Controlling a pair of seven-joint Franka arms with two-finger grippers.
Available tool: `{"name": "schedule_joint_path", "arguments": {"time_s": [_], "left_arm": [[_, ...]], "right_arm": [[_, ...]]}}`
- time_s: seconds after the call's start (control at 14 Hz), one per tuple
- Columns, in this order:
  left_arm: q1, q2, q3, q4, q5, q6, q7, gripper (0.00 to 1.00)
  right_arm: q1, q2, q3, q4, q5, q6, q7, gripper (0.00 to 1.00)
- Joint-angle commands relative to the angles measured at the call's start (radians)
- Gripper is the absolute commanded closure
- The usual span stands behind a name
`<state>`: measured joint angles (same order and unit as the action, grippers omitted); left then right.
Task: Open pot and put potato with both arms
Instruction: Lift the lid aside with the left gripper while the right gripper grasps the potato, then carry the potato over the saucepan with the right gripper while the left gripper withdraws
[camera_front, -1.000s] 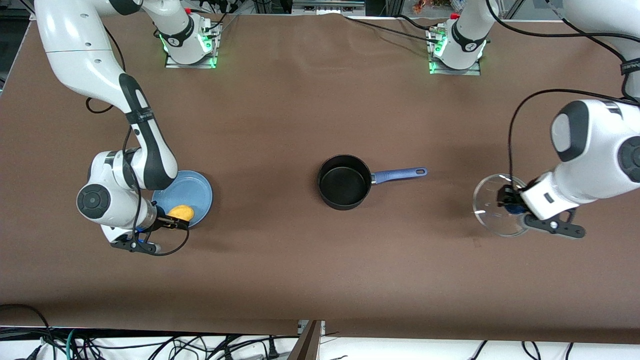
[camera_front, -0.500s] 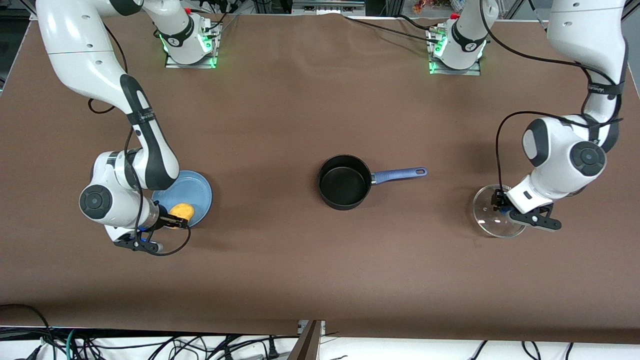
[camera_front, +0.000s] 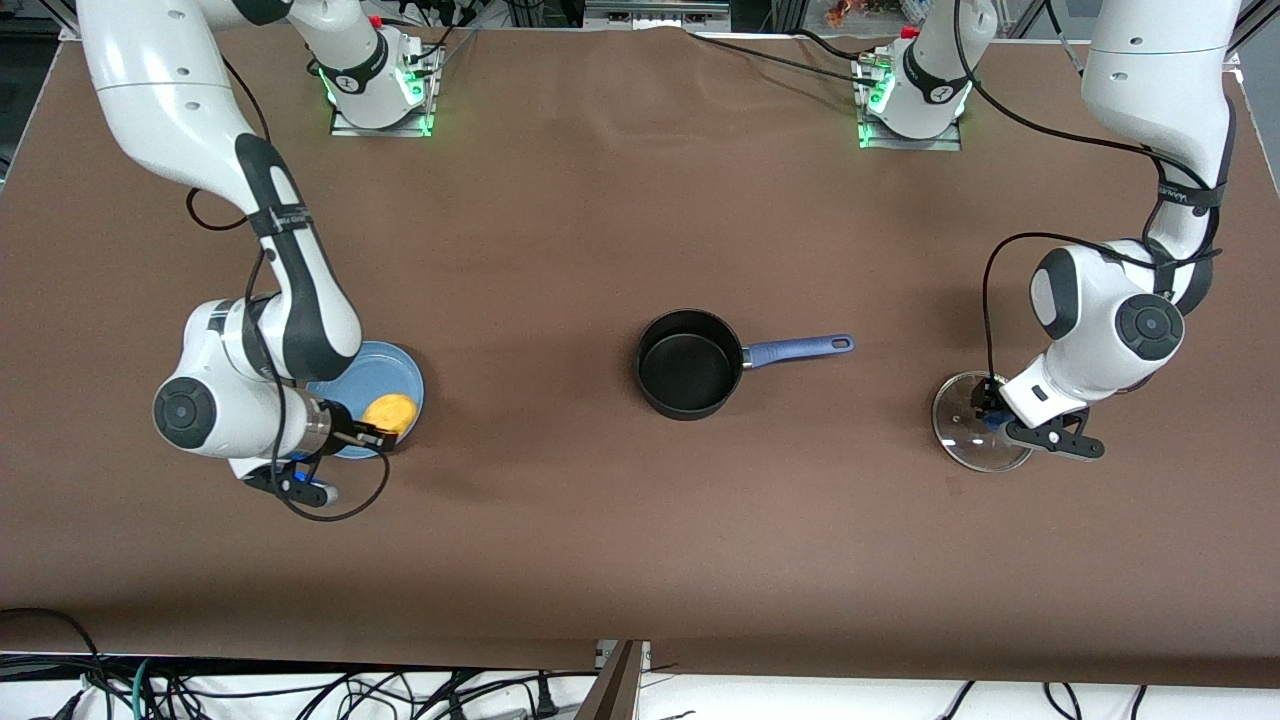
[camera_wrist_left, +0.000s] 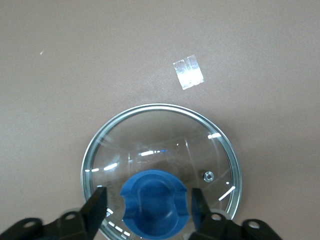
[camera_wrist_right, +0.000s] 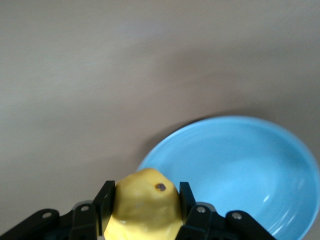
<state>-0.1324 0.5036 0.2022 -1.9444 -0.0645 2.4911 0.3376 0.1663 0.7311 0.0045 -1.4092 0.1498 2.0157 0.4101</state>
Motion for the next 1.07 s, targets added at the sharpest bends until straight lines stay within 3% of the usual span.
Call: {"name": "schedule_joint_path", "arguments": {"time_s": [0.0, 0.21, 0.43, 0.71, 0.79, 0.86, 0.93, 1.0], "left_arm": [[-0.001, -0.051, 0.003, 0.048, -0.032, -0.117, 0.009, 0.0], [0.013, -0.137, 0.0, 0.145, -0.032, -0.369, -0.027, 0.0], [0.022, -0.195, -0.003, 0.316, -0.021, -0.657, -0.133, 0.0], [0.033, -0.269, -0.004, 0.502, -0.012, -0.923, -0.207, 0.0], [0.033, -0.278, -0.01, 0.527, -0.009, -0.963, -0.219, 0.0], [0.033, -0.284, -0.018, 0.538, 0.005, -0.997, -0.244, 0.0], [0.033, -0.302, -0.044, 0.538, 0.017, -1.029, -0.293, 0.0], [0.052, -0.322, -0.091, 0.526, 0.018, -1.041, -0.36, 0.0]], "right_arm": [[0.067, -0.013, 0.06, 0.082, 0.036, -0.075, 0.232, 0.66], [0.137, 0.001, 0.162, 0.127, 0.063, -0.023, 0.508, 0.66], [0.274, 0.02, 0.169, 0.128, 0.068, 0.185, 0.769, 0.64], [0.409, 0.074, 0.167, 0.128, 0.066, 0.418, 0.984, 0.58], [0.421, 0.083, 0.167, 0.127, 0.065, 0.438, 0.995, 0.41], [0.424, 0.085, 0.166, 0.125, 0.063, 0.44, 1.0, 0.08], [0.426, 0.083, 0.166, 0.124, 0.059, 0.44, 1.01, 0.0], [0.432, 0.077, 0.166, 0.124, 0.057, 0.437, 1.01, 0.0]]}}
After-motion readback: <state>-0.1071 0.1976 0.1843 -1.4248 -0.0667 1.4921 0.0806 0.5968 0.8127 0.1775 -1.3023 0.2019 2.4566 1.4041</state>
